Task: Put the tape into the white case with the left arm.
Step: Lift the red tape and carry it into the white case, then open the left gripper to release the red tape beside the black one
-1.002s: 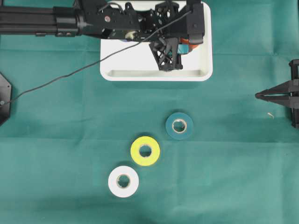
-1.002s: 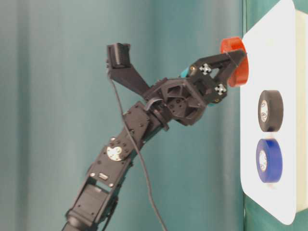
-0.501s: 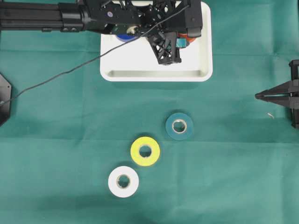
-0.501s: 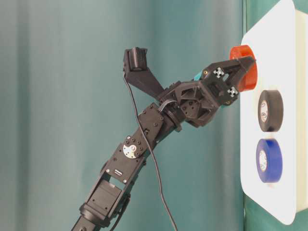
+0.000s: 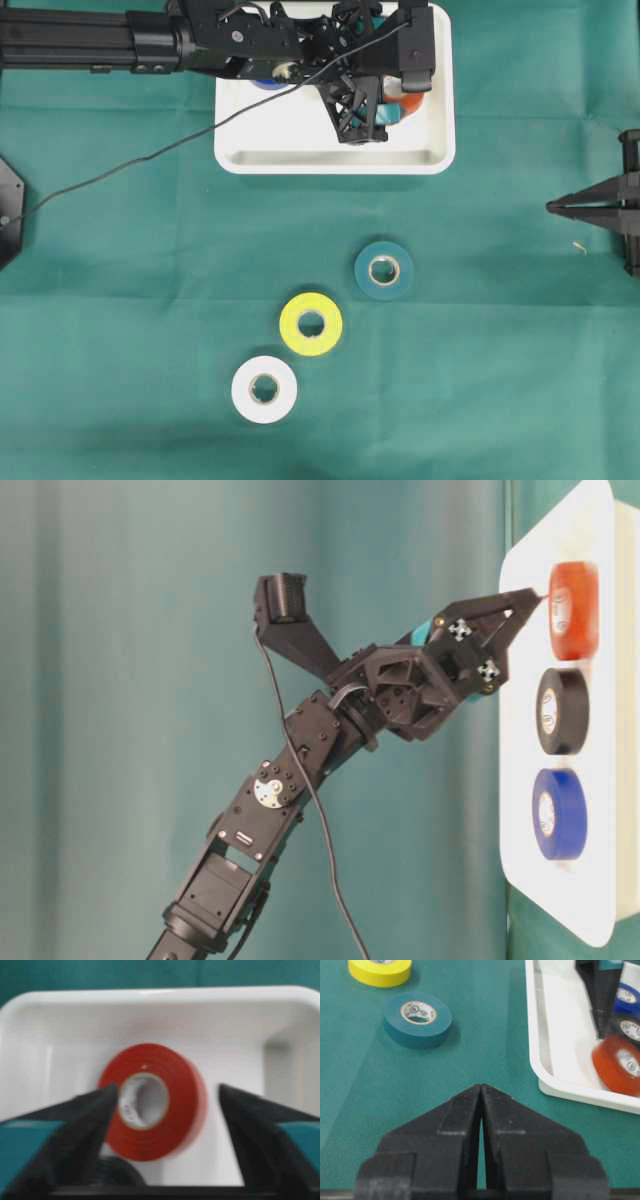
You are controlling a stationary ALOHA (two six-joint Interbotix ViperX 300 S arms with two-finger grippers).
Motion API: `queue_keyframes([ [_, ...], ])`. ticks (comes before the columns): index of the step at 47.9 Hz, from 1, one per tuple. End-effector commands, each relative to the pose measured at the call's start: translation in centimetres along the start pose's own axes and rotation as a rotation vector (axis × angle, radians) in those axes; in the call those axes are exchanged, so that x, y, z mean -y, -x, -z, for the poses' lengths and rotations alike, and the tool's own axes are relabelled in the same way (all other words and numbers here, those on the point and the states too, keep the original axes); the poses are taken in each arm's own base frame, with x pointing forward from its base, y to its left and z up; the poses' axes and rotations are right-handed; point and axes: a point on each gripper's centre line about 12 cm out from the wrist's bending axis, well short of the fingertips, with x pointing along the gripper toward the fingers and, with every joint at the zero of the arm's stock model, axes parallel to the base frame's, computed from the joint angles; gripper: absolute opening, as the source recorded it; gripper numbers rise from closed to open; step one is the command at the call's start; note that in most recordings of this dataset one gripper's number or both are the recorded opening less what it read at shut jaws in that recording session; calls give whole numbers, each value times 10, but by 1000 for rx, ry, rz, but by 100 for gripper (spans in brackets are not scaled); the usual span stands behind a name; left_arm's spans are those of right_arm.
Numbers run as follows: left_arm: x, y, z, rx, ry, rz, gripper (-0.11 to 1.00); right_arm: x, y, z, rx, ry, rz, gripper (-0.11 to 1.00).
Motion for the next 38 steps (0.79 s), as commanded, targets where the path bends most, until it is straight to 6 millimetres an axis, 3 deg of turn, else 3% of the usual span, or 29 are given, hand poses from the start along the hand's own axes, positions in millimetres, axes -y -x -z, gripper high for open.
queue_keyframes([
  [1, -6, 11, -17, 51, 5, -16, 88, 0, -1, -4, 12, 1, 1, -9],
  [6, -6, 12, -17, 53, 7, -16, 82, 0, -1, -4, 11, 1, 1, -9],
  [24, -2, 20, -16, 53, 89, -9, 82, 0, -1, -4, 11, 1, 1, -9],
  [38, 33, 47, -17, 66, 61, 40, 82, 0, -1, -4, 11, 1, 1, -9],
])
